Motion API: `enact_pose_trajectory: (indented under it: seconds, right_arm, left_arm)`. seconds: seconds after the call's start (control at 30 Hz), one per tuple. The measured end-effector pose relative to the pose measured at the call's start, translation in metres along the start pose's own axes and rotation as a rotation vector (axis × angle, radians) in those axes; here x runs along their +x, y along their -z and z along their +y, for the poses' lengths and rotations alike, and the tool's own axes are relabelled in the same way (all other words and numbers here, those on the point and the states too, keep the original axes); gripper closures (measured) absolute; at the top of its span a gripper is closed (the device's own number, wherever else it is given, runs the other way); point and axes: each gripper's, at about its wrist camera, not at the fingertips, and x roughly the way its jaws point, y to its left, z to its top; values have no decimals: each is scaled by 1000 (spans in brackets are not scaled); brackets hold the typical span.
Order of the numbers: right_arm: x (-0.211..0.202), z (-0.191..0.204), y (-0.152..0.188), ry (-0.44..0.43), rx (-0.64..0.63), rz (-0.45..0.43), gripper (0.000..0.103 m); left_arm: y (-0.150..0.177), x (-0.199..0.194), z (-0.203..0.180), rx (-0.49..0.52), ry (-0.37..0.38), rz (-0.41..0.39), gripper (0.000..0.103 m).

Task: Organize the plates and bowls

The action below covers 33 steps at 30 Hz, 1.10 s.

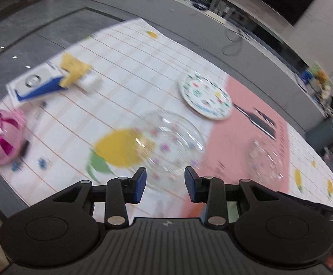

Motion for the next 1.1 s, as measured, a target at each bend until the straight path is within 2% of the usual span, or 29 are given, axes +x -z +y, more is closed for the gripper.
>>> enact_pose_trajectory:
  seconds: [0.13, 0.3, 0.47, 0.63, 0.73, 0.97, 1.1]
  right_arm:
    - [24, 11, -23, -19, -24, 37, 50]
    - [64, 15, -45, -39, -25, 114, 53]
    - [105, 21, -61, -11, -69, 196, 61]
    - [140, 20, -70, 4, -99, 282, 62]
    - [154, 17, -73, 10, -107, 316, 69]
    - [179, 7, -78, 2, -77, 381, 71]
    - [181, 5, -79, -5, -66, 379, 76]
  left_arm:
    - [-16, 11, 21, -69, 14, -35, 61]
    - [-28, 39, 28, -96, -33, -10, 62]
    - [-32, 69, 35, -129, -42, 19, 64]
    - [-31, 89, 40, -139, -67, 39, 66]
    - [-29, 97, 44, -148, -76, 59, 66]
    - [-28, 111, 52, -185, -68, 100, 70]
    - [-30, 114, 52, -183, -70, 88, 74]
